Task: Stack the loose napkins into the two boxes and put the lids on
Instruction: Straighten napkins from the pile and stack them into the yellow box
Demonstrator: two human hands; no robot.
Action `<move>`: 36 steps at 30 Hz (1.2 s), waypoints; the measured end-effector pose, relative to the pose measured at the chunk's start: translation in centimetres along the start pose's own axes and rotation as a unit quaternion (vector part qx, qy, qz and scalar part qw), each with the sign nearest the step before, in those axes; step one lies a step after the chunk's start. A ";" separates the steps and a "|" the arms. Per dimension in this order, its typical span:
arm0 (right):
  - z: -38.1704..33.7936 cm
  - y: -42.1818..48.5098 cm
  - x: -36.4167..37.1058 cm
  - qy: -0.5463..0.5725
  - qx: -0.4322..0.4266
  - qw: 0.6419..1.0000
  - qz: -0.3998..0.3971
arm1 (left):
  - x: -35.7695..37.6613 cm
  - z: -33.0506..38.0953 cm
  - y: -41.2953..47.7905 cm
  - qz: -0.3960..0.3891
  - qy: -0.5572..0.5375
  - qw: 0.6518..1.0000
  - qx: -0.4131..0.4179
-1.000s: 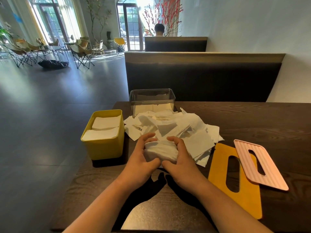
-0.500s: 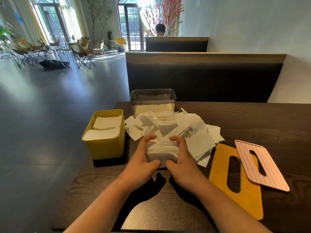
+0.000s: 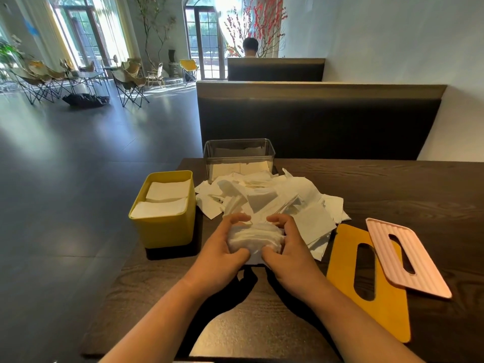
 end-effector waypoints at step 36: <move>-0.6 -0.6 1.0 -0.209 -0.070 0.975 -0.014 | -0.1 0.6 -0.1 0.001 0.090 0.987 0.137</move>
Point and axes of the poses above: each hand's wrist, its own y-axis towards the middle knuckle, its own x-axis out of the palm, z = x × y, the point moved 3 cm from there along y, towards the middle knuckle, and after that the axes turned 11 degrees about -y, right-handed, at the moved point
